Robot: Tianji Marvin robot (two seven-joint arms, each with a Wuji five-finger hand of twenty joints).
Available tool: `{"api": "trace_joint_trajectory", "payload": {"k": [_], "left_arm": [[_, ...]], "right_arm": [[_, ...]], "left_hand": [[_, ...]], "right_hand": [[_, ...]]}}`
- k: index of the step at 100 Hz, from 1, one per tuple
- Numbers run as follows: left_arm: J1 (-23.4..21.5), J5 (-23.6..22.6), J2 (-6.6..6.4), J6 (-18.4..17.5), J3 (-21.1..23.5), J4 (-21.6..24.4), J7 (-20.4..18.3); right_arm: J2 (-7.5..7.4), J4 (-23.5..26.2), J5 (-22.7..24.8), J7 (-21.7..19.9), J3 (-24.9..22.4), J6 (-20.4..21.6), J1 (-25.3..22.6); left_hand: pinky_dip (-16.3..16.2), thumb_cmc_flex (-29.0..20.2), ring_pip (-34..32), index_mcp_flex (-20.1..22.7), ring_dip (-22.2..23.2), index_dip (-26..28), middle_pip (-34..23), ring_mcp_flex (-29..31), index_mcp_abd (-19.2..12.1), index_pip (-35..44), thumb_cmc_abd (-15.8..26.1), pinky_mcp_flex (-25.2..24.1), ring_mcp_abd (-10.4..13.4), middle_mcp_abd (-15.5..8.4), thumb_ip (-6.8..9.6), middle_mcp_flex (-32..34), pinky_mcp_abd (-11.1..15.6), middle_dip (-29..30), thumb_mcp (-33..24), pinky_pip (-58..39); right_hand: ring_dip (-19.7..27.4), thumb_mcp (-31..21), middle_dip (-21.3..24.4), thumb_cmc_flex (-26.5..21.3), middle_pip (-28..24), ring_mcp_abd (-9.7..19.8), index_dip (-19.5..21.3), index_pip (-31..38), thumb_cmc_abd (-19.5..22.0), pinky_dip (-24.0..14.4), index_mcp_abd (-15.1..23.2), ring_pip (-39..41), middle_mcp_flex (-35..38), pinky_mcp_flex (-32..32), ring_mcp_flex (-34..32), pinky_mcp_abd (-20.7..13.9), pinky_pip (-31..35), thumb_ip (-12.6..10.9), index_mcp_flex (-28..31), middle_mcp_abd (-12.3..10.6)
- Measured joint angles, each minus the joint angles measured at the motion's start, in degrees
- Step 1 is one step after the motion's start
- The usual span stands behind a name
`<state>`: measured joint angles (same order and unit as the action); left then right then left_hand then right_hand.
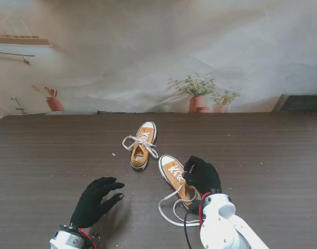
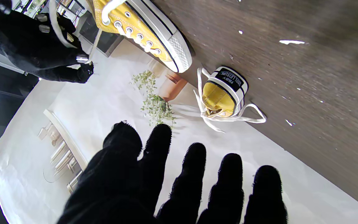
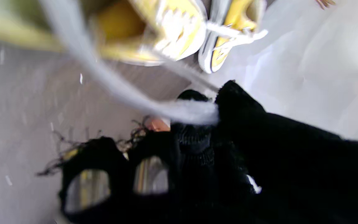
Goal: Tie the shoelaces into a bow on the shoes
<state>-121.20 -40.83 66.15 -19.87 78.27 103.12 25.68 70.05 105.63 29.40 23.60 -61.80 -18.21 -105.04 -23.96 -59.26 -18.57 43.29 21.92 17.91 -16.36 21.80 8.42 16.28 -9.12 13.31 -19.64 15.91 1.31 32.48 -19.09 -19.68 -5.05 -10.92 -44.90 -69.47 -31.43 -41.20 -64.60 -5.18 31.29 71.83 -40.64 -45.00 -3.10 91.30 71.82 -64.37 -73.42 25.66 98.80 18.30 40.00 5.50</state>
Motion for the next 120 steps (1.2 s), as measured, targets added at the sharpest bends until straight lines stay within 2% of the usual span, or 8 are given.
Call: {"api": "trace_joint_trajectory", "payload": {"k": [15, 32, 48, 59, 79, 91, 109, 120], "left_arm": [[-0.12, 0.0, 0.05, -0.16, 0.12, 0.0, 0.36], [-0.15, 0.06, 0.06, -0.21, 0.06, 0.05, 0.39], [-0.13, 0.07, 0.05, -0.4, -0.01, 0.06, 0.27], [-0.14, 0.15, 0.05, -0.53, -0.01, 0.06, 0.27], [-0.22, 0.31, 0.08, -0.75, 0.05, 0.1, 0.32], [-0.28, 0.49, 0.09, -0.77, 0.08, 0.17, 0.31], [-0.42, 0.58, 0.13, -0.93, 0.16, 0.3, 0.34], [-0.44, 0.63, 0.13, -1.02, 0.16, 0.3, 0.29]], "right_arm": [[-1.19, -4.95, 16.85, 5.2, 0.98, 1.05, 0.89], [-2.52, -4.73, 16.93, 5.42, 1.41, 1.17, 0.85], [-2.48, -4.67, 16.91, 5.66, 1.75, 1.1, 0.89], [-1.95, -4.04, 7.34, 5.44, 1.76, 1.82, 0.91], [0.29, -4.01, -3.26, 5.78, 1.43, 4.51, 0.95], [1.31, -2.81, -13.75, 5.23, 1.04, 4.48, 0.86], [2.06, -0.08, -15.83, 2.33, 0.23, 0.48, 0.34], [2.01, 0.79, -16.3, 1.19, -0.14, 0.12, 0.09]], "left_hand": [[0.29, 0.01, -0.01, 0.0, 0.0, 0.0, 0.0, 0.0, 0.0, 0.0, 0.47, 0.0, 0.0, 0.02, -0.01, 0.0, 0.0, 0.0, 0.01, 0.0], [0.3, 0.01, -0.01, 0.0, 0.0, 0.0, 0.0, 0.0, 0.0, 0.0, 0.47, 0.0, 0.0, 0.03, -0.04, 0.0, 0.0, 0.0, 0.01, 0.0], [0.3, 0.02, -0.01, 0.0, 0.0, 0.0, 0.0, 0.01, 0.0, 0.0, 0.47, 0.01, 0.0, 0.04, -0.05, 0.0, 0.0, 0.0, 0.02, 0.0], [0.31, 0.02, -0.01, 0.0, 0.0, 0.0, 0.0, 0.01, 0.0, 0.0, 0.5, 0.01, 0.0, 0.05, -0.05, 0.0, 0.0, 0.0, 0.43, 0.0], [0.31, 0.04, -0.01, 0.0, 0.0, 0.0, 0.0, 0.01, 0.0, -0.01, 0.52, 0.01, 0.0, 0.06, -0.07, 0.01, 0.0, 0.0, 1.24, 0.0], [0.31, 0.04, -0.01, 0.0, 0.0, 0.0, 0.0, 0.01, 0.0, -0.01, 0.52, 0.01, 0.0, 0.07, -0.07, 0.06, 0.0, 0.0, 1.24, 0.0], [0.32, 0.04, -0.9, 0.0, 0.0, 0.0, 0.0, 0.54, 0.0, -0.01, 0.53, 0.01, 0.0, 0.1, -0.07, 0.09, 0.0, 0.0, 1.24, 0.0], [0.32, 0.04, -0.9, 0.0, 0.0, 0.0, 0.0, 0.54, 0.0, -0.01, 0.53, 0.01, 0.0, 0.13, -0.07, 0.09, 0.0, 0.0, 1.24, 0.0]], "right_hand": [[11.23, 0.51, 3.58, 1.04, 2.95, -4.91, 0.11, -0.1, 1.17, 15.73, 1.87, -19.16, 0.0, 4.09, -0.02, 7.02, -13.57, 0.0, -0.55, -0.38], [21.73, 0.52, 11.81, 1.19, 11.07, -9.0, 0.95, -0.4, 1.69, 29.17, 1.96, -35.77, 0.0, 7.97, -0.02, 9.21, -21.99, 0.0, -0.62, 0.04], [26.33, 0.52, 14.31, 1.72, 16.13, -10.19, 2.11, -0.74, 2.05, 33.99, 1.97, -42.51, 0.0, 9.86, -0.02, 9.33, -25.21, 0.0, -0.63, 1.24], [29.33, 0.52, 15.05, 1.72, 20.14, -10.66, 2.14, -0.75, 2.05, 35.91, 1.95, -49.09, 0.03, 14.09, -0.02, 8.58, -28.62, 0.0, -0.65, 2.81], [33.63, 0.51, 15.76, 1.72, 24.69, -11.03, 2.14, -0.75, 2.06, 35.85, 1.72, -63.37, 1.24, 24.99, 0.57, 4.06, -34.84, 0.0, -0.65, 3.36], [32.32, 0.41, 15.7, 1.63, 24.13, -12.41, 2.14, -0.75, 2.06, 33.27, 0.44, -61.18, 1.9, 25.54, 0.63, 3.26, -34.53, 0.0, -0.65, 4.06], [18.3, 0.38, 11.57, 1.56, 11.85, -11.07, 2.14, -0.73, 2.18, 27.95, -0.45, -29.37, 2.53, 10.63, 0.59, 5.46, -22.79, -0.01, -0.65, 3.9], [6.24, 0.41, 9.02, 1.56, 4.79, -4.27, 2.14, -0.73, 2.39, 14.58, -0.46, -6.4, 2.48, 3.53, 0.04, 5.47, -7.28, -0.01, -0.65, 1.24]]}}
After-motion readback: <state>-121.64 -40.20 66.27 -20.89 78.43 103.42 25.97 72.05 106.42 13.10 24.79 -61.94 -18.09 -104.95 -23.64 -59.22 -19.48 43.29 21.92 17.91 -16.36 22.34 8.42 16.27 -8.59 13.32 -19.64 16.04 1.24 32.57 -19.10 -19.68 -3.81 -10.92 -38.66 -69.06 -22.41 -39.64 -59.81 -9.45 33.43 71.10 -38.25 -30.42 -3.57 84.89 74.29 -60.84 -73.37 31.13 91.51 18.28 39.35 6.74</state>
